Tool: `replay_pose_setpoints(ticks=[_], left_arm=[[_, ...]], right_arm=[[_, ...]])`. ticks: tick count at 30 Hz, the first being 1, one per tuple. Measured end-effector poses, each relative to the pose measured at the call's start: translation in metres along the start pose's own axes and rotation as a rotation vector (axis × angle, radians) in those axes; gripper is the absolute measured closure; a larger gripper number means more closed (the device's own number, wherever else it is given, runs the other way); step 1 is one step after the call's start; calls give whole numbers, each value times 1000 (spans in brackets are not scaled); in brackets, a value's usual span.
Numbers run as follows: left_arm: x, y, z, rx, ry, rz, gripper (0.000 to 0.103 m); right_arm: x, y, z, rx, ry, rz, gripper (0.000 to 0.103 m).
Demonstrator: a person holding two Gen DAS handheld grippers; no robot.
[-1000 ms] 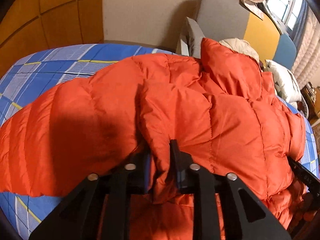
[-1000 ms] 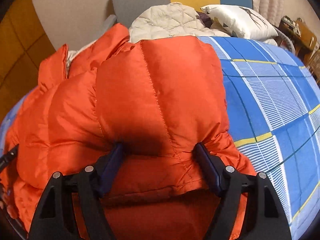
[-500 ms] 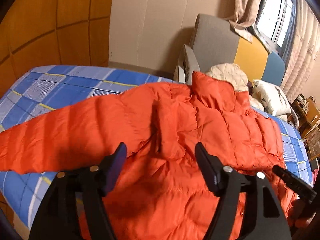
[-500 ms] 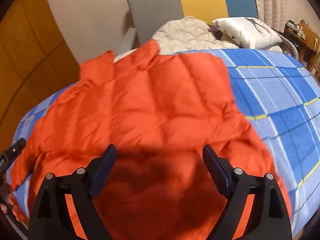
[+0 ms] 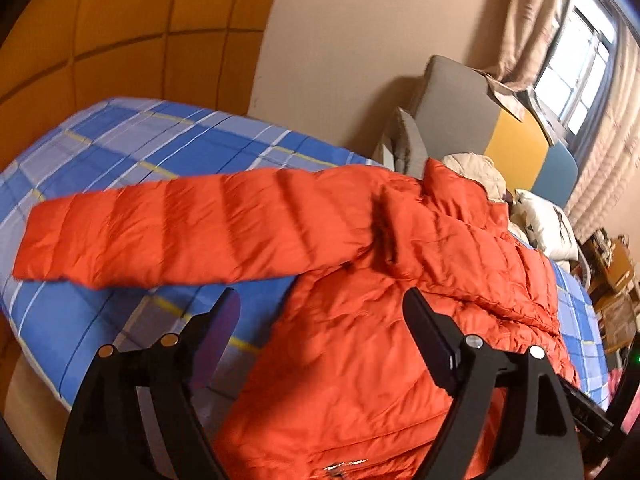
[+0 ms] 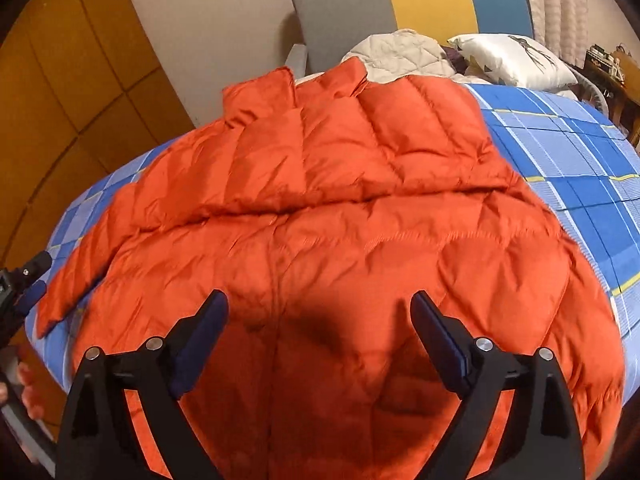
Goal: Fold large clothes
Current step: 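Grasp the other sleeve cuff with the left gripper and fold it across the body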
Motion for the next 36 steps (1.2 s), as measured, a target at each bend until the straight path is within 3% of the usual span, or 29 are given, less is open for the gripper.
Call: replay_pose_setpoints(ticks=[3,6,8,12,21,23,25,26,29,32,36], left_arm=[[2,2,-32,-97,-7,-15,20],[1,9,-80,-284,-46,-33,22],[0,16,-122,-431,-68,-36,31],[-5,29,-196,-637,-68,4,37],[10,44,-287,-882,-35,39,41],[20,46,-299,-936,-39,40,52],[27,52,-307,-958,-39,45,65],[30,54,-309,-964,-39,45,79],[35,65,-305,-949,-57,57,95],[27,82,-285,-833,-57,89,97],[10,111,-232,-629,-94,129,97]], right_arm=[[-3,-6,-8,-20,4,-5,11],[-6,-11,-14,-29,5,-6,11],[-9,-13,-17,-31,9,-3,11],[-12,-16,-22,-33,19,-2,11],[-16,-16,-26,-34,21,-5,11],[-17,-16,-25,-37,17,-5,11],[-18,-15,-24,-35,12,-8,11],[-18,-15,-23,-34,11,-9,11],[-18,-15,-21,-34,5,-11,11],[-16,-15,-21,-28,8,-12,11],[-16,-14,-22,-23,23,-6,11]])
Point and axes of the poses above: each gripper's, at about its wrist camera, not at the fingertips, and x roughly the way its jaws point, z to its right, y to its top, the point moved 10 cm from there along x, roughly the way its jaws point, and after that the axes turned 13 degrees about -x, right-handed, at the moved point
